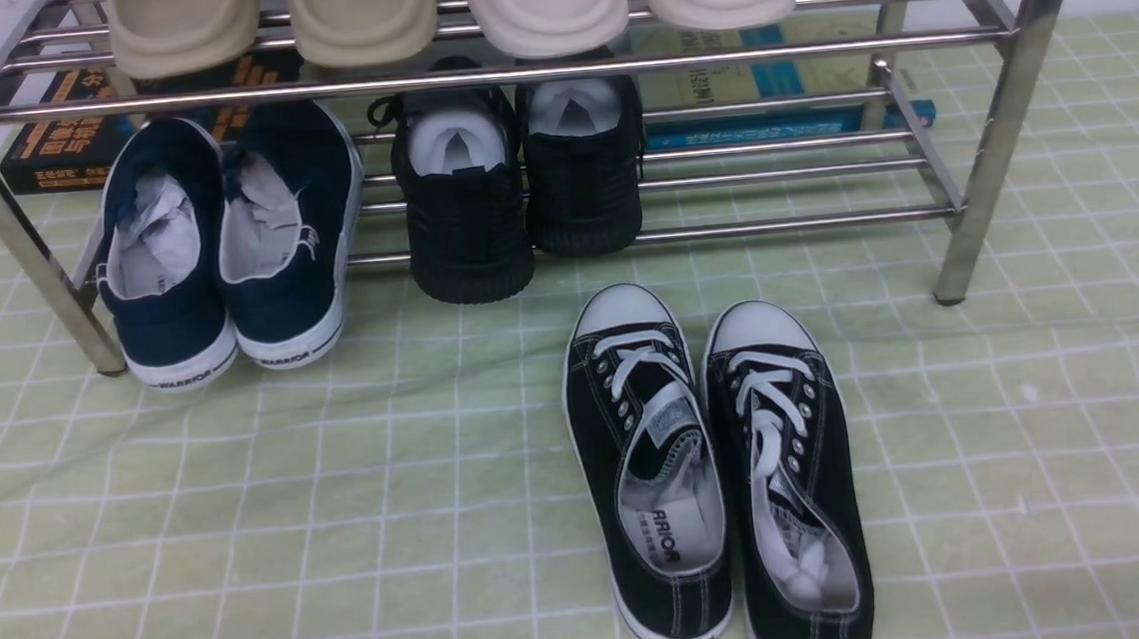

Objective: Take the shoes off the shelf with your hand from the green coffee tablecloth.
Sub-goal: 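Grasp the leftmost shoe on the bottom shelf of the shoe rack with the left gripper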

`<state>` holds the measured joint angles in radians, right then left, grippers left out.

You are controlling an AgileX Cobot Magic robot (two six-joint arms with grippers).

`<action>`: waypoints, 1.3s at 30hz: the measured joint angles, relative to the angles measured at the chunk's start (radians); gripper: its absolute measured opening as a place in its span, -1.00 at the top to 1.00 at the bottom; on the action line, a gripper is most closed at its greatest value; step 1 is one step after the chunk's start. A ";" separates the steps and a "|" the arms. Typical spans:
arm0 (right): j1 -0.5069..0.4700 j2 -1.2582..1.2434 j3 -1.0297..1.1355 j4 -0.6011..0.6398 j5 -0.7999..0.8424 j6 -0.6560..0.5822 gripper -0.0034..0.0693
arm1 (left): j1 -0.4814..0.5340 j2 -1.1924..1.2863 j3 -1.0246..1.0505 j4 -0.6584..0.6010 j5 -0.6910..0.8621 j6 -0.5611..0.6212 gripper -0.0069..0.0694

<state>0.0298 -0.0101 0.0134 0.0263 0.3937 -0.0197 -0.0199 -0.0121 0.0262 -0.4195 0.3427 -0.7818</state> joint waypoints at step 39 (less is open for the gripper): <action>0.000 0.000 0.000 0.000 0.000 0.000 0.26 | 0.000 1.436 -1.223 0.557 0.427 0.335 -0.46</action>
<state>0.0298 -0.0101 0.0134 0.0262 0.3937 -0.0197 -0.0199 1.4241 -1.1964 0.1370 0.7697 -0.4468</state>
